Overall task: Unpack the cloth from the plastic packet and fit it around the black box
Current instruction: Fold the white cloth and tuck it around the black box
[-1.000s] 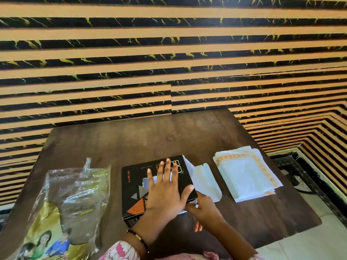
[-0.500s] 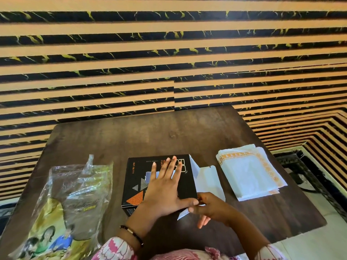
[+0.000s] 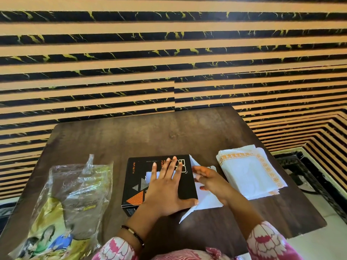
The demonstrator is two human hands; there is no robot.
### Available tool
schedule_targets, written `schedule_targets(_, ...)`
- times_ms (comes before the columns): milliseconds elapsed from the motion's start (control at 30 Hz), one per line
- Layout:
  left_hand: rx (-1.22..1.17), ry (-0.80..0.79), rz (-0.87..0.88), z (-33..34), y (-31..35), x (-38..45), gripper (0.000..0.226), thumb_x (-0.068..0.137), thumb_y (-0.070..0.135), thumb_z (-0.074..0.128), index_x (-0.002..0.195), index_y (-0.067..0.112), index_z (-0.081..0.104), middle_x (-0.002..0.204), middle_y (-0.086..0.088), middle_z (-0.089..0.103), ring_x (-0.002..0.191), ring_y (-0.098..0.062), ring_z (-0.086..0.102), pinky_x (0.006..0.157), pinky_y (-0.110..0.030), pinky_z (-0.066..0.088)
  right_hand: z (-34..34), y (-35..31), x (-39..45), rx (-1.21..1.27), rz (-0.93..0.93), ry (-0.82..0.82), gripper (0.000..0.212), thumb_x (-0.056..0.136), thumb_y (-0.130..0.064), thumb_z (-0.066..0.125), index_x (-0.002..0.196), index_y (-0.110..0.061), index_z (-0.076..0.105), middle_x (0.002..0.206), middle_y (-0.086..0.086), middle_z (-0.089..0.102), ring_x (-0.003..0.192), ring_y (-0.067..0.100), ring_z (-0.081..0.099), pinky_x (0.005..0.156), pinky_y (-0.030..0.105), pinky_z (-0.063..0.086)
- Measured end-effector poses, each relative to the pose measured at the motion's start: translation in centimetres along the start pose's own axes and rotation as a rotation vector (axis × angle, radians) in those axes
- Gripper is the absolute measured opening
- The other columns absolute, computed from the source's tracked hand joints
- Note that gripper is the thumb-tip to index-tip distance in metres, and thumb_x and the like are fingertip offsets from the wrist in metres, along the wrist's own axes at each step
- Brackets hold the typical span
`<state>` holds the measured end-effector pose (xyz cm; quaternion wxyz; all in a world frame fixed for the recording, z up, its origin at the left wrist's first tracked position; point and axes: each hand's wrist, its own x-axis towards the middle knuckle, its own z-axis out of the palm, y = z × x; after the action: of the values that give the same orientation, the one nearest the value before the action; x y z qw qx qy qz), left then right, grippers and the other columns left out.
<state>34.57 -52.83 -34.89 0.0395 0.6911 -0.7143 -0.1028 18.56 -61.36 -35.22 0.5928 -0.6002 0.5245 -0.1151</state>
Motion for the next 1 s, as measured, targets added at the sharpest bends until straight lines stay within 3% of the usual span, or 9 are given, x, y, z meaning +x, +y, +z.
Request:
schedule_targets(100, -0.003, -0.007, 0.004, 0.0, -0.1, 0.0, 0.112, 0.065, 0.089, 0.027, 0.148, 0.022, -0.007, 0.157, 0.000, -0.019, 0.143, -0.018, -0.022, 0.114, -0.052, -0.017, -0.3, -0.4, 1.6, -0.009, -0.029, 0.088, 0.043, 0.097, -0.018, 0.043, 0.138, -0.030, 0.037, 0.150, -0.005, 0.035, 0.134, 0.020, 0.039, 0.108, 0.041, 0.038)
schedule_targets(267, -0.007, -0.004, 0.003, -0.2, -0.1, -0.1, 0.111, 0.065, 0.090, 0.027, 0.148, 0.024, -0.008, 0.157, 0.001, -0.020, 0.142, -0.017, -0.024, 0.113, -0.051, -0.020, 0.5, -1.7, 2.9, -0.051, -0.067, 0.053, 0.051, 0.096, -0.015, 0.043, 0.141, -0.034, 0.029, 0.153, -0.004, 0.030, 0.139, 0.024, 0.031, 0.113, 0.049, 0.031)
schedule_targets(433, -0.013, 0.003, 0.004, -0.1, -0.1, -0.1, 0.114, 0.062, 0.091, 0.025, 0.148, 0.023, -0.005, 0.157, 0.001, -0.019, 0.143, -0.016, -0.023, 0.112, -0.050, -0.021, 1.7, -2.2, 3.6, 0.104, -0.066, 0.024, 0.034, 0.094, -0.013, 0.047, 0.125, -0.029, 0.047, 0.126, 0.003, 0.057, 0.114, 0.020, 0.055, 0.097, 0.041, 0.049)
schedule_targets(667, -0.014, 0.013, -0.003, 0.0, -0.1, 0.0, 0.118, 0.055, 0.094, 0.013, 0.148, 0.023, -0.004, 0.158, 0.001, -0.017, 0.143, -0.017, -0.021, 0.114, -0.053, -0.015, 2.0, -2.5, 3.8, 0.166, 0.024, 0.056, 0.027, 0.097, -0.012, 0.037, 0.119, -0.022, 0.050, 0.116, 0.008, 0.061, 0.103, 0.018, 0.059, 0.073, 0.026, 0.050)
schedule_targets(833, -0.015, 0.011, -0.014, -0.1, -0.1, 0.1, 0.113, 0.062, 0.091, 0.027, 0.148, 0.025, -0.004, 0.158, 0.003, -0.016, 0.143, -0.016, -0.020, 0.115, -0.052, -0.014, 1.8, -2.5, 3.9, 0.316, 0.077, -0.033, 0.028, 0.095, -0.014, 0.043, 0.121, -0.022, 0.050, 0.116, 0.011, 0.061, 0.105, 0.023, 0.057, 0.079, 0.032, 0.048)
schedule_targets(1000, -0.012, 0.019, -0.008, -0.1, -0.2, -0.1, 0.112, 0.062, 0.090, 0.029, 0.148, 0.026, -0.003, 0.158, 0.004, -0.015, 0.144, -0.015, -0.019, 0.115, -0.051, -0.014, 1.0, -2.5, 3.9, 0.233, 0.034, -0.073, 0.030, 0.095, -0.015, 0.047, 0.124, -0.022, 0.049, 0.121, 0.007, 0.060, 0.112, 0.025, 0.056, 0.090, 0.037, 0.049)
